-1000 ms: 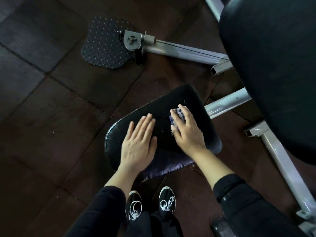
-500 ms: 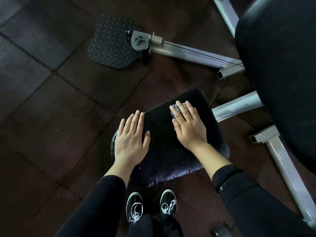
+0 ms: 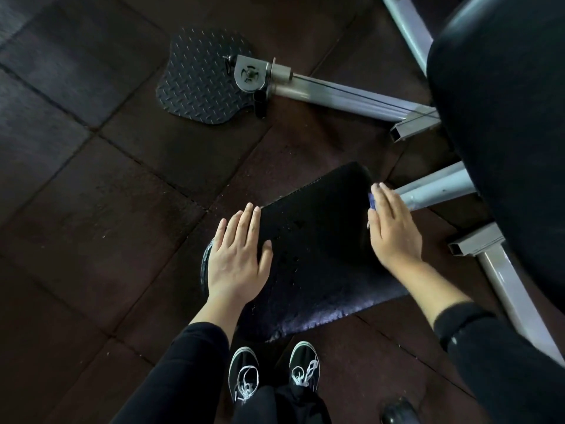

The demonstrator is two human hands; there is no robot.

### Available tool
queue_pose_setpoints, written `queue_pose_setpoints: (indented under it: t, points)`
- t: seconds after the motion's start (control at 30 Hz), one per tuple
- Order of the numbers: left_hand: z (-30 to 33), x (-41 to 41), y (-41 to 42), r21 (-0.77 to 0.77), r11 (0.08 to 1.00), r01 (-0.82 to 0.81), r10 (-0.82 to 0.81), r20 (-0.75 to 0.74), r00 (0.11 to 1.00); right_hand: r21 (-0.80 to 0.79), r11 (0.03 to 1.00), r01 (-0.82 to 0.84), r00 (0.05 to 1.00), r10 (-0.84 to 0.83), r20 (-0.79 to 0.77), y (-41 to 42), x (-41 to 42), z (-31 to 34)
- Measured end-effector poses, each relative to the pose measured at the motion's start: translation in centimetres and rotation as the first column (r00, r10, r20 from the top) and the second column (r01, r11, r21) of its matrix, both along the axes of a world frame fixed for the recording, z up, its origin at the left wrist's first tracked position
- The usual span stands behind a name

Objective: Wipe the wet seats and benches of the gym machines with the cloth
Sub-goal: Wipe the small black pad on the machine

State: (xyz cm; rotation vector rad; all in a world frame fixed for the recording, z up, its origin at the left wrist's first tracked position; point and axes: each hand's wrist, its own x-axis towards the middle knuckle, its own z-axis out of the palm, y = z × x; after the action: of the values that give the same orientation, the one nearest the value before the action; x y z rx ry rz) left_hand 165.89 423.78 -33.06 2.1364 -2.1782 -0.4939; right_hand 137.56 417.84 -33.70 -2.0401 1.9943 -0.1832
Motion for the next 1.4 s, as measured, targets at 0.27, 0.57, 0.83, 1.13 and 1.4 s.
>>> queue_pose_setpoints:
  t: [0.27,0.57,0.83,1.13,1.4]
  points:
    - [0.1,0.1,-0.1,0.001,1.000,-0.004,0.004,0.008,1.000,-0.049,0.957,-0.287,0.957,0.284,-0.059,-0.4,8.2,-0.3]
    - [0.1,0.0,0.1,-0.009,1.000,0.001,-0.001,0.023,1.000,-0.034,0.983,-0.178,0.982,0.175,-0.073,-5.8,2.2,-0.7]
    - [-0.1,0.0,0.1,-0.021,1.000,-0.006,0.006,0.020,1.000,-0.010,0.974,-0.228,0.971,0.227,-0.070,1.3,7.9,0.1]
    - [-0.1,0.0,0.1,-0.022,1.000,-0.002,0.002,0.011,1.000,0.039,0.979,-0.201,0.977,0.203,-0.070,-7.3,7.2,-0.4]
    - [-0.3,0.3,0.2,-0.027,1.000,-0.012,0.011,-0.004,1.000,-0.015,0.989,-0.148,0.987,0.147,-0.064,-1.0,6.7,-0.3]
